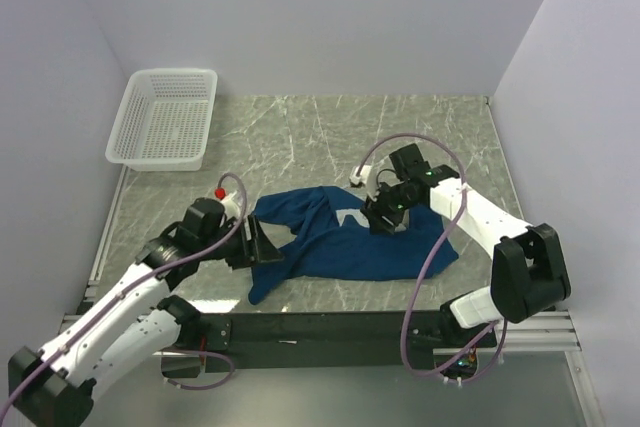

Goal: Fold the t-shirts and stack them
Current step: Flatten the tshirt out

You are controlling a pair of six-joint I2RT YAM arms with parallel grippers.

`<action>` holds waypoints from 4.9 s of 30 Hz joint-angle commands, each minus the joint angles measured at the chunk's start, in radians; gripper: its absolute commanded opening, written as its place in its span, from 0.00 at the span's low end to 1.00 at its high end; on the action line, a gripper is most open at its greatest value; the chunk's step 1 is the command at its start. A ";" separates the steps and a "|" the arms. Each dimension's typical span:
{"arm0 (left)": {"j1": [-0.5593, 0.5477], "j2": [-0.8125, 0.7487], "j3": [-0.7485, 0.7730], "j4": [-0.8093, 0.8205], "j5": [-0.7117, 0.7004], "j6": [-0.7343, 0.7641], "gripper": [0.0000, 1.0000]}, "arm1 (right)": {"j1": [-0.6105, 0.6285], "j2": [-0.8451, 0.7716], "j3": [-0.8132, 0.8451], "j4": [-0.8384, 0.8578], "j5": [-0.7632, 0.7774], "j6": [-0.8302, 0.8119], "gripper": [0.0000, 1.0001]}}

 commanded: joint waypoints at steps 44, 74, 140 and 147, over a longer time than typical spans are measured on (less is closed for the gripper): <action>-0.074 0.903 0.884 -0.012 -0.302 0.397 0.01 | -0.398 -0.167 0.229 -0.119 0.094 0.078 0.00; 0.072 0.498 0.393 0.181 0.052 0.326 0.01 | -0.423 -0.895 -0.276 -0.043 -0.112 -0.148 0.00; -0.411 1.336 1.048 -0.158 -0.616 0.490 0.43 | -0.619 -0.329 -0.218 0.012 0.108 0.175 0.64; -0.408 1.293 1.045 -0.132 -0.635 0.466 0.05 | -0.633 -0.279 -0.219 0.045 0.183 0.225 0.59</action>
